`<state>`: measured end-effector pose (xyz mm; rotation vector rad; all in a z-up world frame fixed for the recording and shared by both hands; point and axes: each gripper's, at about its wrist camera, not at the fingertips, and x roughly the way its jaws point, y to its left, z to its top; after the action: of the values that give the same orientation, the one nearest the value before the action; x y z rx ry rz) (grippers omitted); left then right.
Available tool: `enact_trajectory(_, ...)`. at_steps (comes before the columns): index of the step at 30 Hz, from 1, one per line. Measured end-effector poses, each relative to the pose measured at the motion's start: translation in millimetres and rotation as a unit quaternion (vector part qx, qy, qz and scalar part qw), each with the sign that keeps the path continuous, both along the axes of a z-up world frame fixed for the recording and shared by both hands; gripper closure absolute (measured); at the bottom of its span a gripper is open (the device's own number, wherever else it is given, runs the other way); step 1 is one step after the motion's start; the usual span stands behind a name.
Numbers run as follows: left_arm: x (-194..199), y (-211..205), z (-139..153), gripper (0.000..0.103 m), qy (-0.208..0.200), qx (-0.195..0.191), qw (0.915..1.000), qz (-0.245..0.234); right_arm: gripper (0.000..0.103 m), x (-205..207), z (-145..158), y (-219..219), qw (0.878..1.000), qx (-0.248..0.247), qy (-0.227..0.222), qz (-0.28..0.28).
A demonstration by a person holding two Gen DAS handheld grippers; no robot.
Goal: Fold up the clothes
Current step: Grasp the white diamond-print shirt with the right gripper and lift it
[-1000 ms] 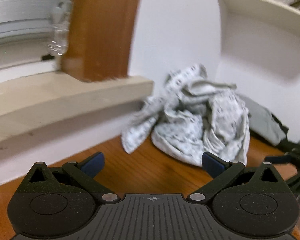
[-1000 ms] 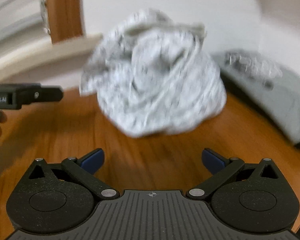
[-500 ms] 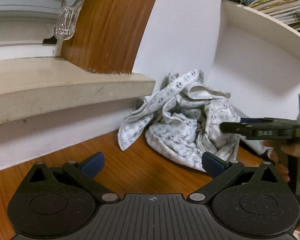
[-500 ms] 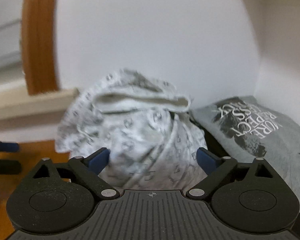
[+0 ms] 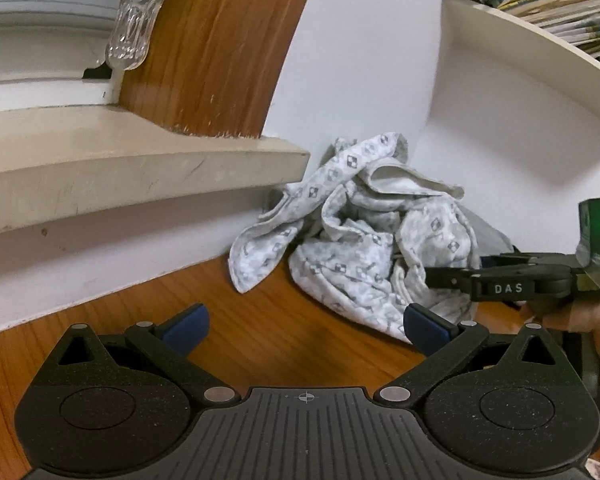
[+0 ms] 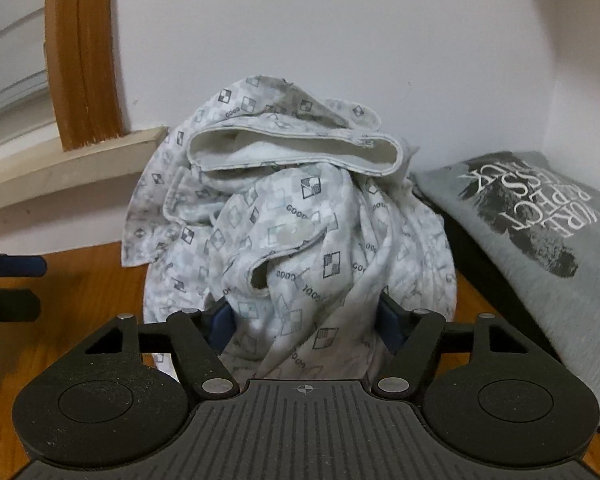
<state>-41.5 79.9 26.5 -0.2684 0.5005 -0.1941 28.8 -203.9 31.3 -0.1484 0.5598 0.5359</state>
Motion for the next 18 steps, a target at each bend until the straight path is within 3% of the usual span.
enact_trajectory(3, -1.0, 0.5, 0.4, 0.000, 0.001, -0.007, 1.0000, -0.001, 0.031, -0.8, 6.5, 2.1, 1.000, -0.002, -0.029, -0.003)
enact_trajectory(9, -14.8, -3.3, 2.7, 0.000, -0.003, -0.001, 1.0000, -0.001, 0.015, 10.5, 14.2, 6.4, 0.997, 0.022, -0.067, -0.027)
enact_trajectory(14, -24.4, -7.4, 5.4, 0.000, -0.006, 0.010, 0.9999, -0.002, 0.028, 20.8, -1.7, 16.3, 1.000, 0.005, -0.022, -0.009)
enact_trajectory(18, -29.4, -9.3, 2.3, 0.000, 0.001, -0.006, 0.9998, 0.017, 0.035, 13.4, -2.4, 5.0, 0.998, 0.040, 0.009, 0.040)
